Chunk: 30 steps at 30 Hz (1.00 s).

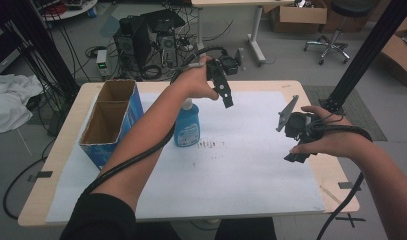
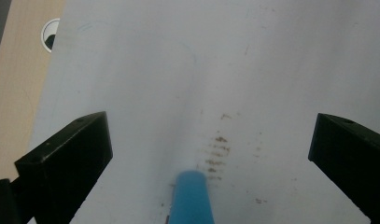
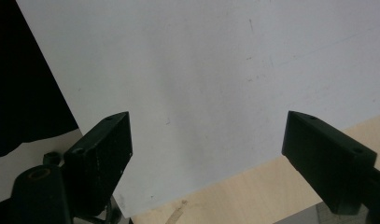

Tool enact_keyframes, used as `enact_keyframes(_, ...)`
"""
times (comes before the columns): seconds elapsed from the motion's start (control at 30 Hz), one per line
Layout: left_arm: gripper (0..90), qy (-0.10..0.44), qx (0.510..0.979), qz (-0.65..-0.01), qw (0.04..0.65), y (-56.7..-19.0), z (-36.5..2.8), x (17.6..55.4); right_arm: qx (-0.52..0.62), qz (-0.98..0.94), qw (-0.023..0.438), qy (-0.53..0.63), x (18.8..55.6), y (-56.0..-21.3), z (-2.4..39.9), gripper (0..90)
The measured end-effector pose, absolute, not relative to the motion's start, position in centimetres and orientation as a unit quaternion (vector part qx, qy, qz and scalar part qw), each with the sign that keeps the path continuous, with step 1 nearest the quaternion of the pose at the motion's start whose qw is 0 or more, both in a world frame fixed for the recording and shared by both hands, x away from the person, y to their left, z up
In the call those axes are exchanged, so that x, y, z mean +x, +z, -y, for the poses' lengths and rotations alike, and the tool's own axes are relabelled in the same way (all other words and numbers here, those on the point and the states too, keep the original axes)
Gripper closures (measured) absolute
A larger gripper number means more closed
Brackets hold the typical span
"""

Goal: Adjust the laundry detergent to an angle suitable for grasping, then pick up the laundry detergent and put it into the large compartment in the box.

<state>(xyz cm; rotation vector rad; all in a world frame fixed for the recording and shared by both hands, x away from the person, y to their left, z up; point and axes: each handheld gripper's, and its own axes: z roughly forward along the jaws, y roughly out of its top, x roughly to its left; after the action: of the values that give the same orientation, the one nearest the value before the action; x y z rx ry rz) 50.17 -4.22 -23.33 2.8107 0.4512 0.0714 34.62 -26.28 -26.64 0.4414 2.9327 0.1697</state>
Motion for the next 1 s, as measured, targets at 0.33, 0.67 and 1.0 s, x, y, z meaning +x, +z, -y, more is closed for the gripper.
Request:
enact_keyframes(0.33, 0.1, 0.025, 0.974, -0.162, 0.155, -22.9, 4.0, 50.42, 0.143, -0.984, 0.085, 0.058, 34.96, -26.64, 26.3, 16.3)
enact_keyframes(0.67, 0.1, 0.03, 0.974, -0.164, 0.153, -22.65, 3.72, 50.0, 0.141, -0.985, 0.088, 0.055, 34.78, -26.5, 26.24, 16.3)
enact_keyframes(1.0, 0.1, 0.031, 0.974, -0.16, 0.159, -22.33, 4.04, 50.26, 0.141, -0.985, 0.086, 0.053, 34.46, -26.59, 26.06, 16.3)
